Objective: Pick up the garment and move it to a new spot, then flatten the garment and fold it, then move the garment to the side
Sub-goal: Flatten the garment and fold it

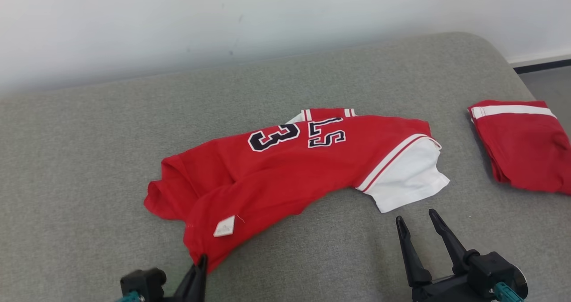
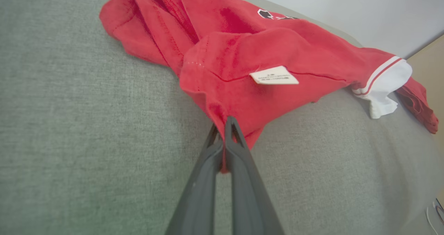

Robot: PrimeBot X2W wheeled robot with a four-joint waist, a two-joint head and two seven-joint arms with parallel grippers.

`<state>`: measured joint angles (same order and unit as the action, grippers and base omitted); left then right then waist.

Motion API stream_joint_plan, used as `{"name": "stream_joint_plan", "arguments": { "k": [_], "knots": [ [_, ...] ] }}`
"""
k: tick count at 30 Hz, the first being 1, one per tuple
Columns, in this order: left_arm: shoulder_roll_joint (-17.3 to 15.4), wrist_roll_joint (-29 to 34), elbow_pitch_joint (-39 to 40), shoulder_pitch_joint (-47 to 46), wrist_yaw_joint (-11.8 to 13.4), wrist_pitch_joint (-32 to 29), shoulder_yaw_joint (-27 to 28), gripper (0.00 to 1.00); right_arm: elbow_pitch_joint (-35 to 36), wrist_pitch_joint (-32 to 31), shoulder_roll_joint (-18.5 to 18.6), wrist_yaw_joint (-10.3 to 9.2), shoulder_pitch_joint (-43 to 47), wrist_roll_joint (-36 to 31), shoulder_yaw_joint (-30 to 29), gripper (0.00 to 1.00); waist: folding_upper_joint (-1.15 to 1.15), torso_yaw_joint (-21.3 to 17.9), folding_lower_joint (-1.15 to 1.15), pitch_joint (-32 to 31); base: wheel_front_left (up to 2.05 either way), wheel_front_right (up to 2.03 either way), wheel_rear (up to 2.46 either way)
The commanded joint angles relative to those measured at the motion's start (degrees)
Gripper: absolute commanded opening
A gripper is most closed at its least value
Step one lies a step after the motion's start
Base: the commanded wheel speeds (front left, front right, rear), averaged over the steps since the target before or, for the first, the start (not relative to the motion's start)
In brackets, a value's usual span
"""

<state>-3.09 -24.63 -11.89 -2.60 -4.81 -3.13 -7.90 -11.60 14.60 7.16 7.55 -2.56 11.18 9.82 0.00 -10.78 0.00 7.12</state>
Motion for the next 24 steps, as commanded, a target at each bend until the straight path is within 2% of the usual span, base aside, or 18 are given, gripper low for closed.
{"name": "stream_joint_plan", "arguments": {
  "k": [1, 7, 13, 16, 19, 20, 21, 22, 24],
  "knots": [
    [0.14, -0.92, 1.65, 2.19, 0.50, -1.08, -0.90, 0.00, 0.16, -0.16, 0.25, -0.15, 0.55, 0.42, -0.10, 1.00, 0.00, 1.27, 0.00, -0.78, 0.00, 0.00, 0.00],
    [-0.13, 0.45, 3.01, 5.83, 2.82, -2.33, -2.76, 0.00, 0.13, -0.35, 0.16, -0.15, 0.75, 0.50, -0.02, 1.00, 0.00, 2.40, 0.00, -1.46, 0.00, 0.00, 0.00],
    [-2.97, 6.29, -0.03, 5.63, 6.78, 2.37, -2.27, 0.00, -0.17, -0.62, -0.36, -0.15, 0.86, 0.79, 0.29, 1.00, 0.00, 3.02, 0.00, -2.02, 0.00, 0.00, 0.00],
    [-3.52, 6.84, -1.71, 5.47, 8.10, 3.32, -1.62, 0.00, -0.33, -0.65, -0.42, -0.15, 0.79, 1.04, 0.33, 1.00, 0.00, 3.08, 0.00, -2.18, 0.00, 0.00, 0.00],
    [-3.37, 6.43, -2.47, 5.33, 8.27, 3.81, -1.44, 0.00, -0.46, -0.67, -0.48, -0.15, 0.75, 1.14, 0.32, 1.00, 0.00, 3.09, 0.00, -2.23, 0.00, 0.00, 0.00],
    [-3.28, 6.07, -2.76, 5.16, 8.06, 4.24, -1.32, 0.29, -0.52, -0.66, -0.48, -0.15, 0.72, 1.21, 0.27, 1.00, 0.00, 3.11, 0.00, -2.25, 0.00, 0.00, 0.00],
    [-3.15, 5.64, -3.02, 5.00, 7.88, 4.55, -1.28, 0.95, -0.60, -0.66, -0.49, -0.15, 0.71, 1.23, 0.19, 1.00, 0.00, 3.13, 0.00, -2.28, 0.00, 0.00, 0.00],
    [-3.05, 5.38, -3.38, 4.92, 7.69, 4.82, -1.24, 1.00, -0.67, -0.64, -0.47, -0.15, 0.70, 1.29, 0.09, 1.00, 0.00, 3.15, 0.00, -2.34, 0.00, 0.00, 0.00],
    [-2.79, 5.10, -3.89, 4.70, 7.46, 5.73, -1.11, 1.00, -0.76, -0.61, -0.47, -0.15, 0.75, 1.37, -0.08, 1.00, 0.00, 3.25, 0.00, -2.50, 0.00, 0.00, 0.00]
  ]
}}
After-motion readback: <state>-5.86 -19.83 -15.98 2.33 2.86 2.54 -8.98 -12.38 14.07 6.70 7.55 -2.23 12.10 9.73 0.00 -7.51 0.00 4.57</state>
